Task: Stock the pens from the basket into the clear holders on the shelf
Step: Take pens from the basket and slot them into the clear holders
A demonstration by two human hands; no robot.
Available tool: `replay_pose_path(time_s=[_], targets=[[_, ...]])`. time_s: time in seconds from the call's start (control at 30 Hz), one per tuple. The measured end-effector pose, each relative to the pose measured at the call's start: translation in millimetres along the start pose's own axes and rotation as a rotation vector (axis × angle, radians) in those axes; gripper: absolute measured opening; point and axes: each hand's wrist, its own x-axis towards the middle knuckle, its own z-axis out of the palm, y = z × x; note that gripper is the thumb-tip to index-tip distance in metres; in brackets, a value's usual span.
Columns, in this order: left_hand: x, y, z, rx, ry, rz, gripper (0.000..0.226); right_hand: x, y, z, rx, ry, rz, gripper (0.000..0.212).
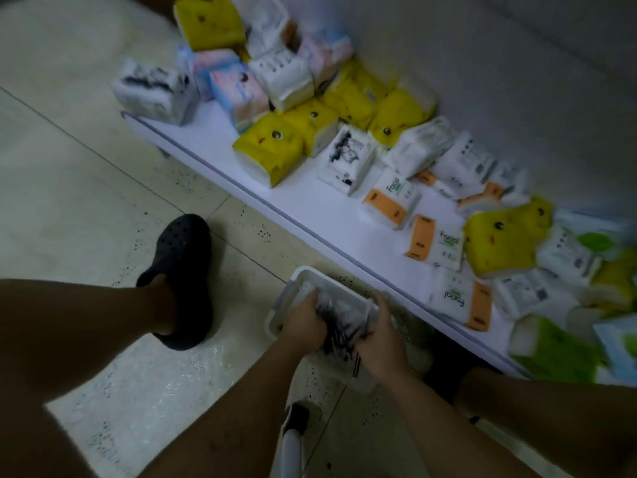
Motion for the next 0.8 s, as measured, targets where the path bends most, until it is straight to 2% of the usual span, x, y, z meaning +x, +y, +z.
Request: replay_pose_path(time_s=[0.1,0.27,0.37,0.47,0.63,0.8], targets=[[-18.5,21.1,-6.1,-0.029,-0.049,0.087,0.047,-14.5,-16.1,-16.8,0.024,0.002,-0.072,0.075],[-47.7,62.4,-15.6,-0.285,0.11,0.276,0.035,-49.0,-47.0,-62.6,0.014,0.204,-0.225,0.045],[-68.3,92.7,-24.4,-0.335,0.125,0.354,0.026,-70.5,-61.9,-87.7,0.075,0.342,-0.268,0.045],[-91.9,122.9,-34.4,-0.367,0.119,0.43,0.018,-89.1,-78.1,-109.1,0.168,0.39,-0.336,0.046],[-133.6,169.8,-56.3,-0.38,0.171,0.618,0.023,-121.8,-112.5,-149.8,0.298,0.452,-0.48,0.039],[-179.6,218.3,-74.7,-0.53,0.066,0.752,0.039,-159.3,-144.5,-193.6,0.314,0.557,-0.62,0.036]])
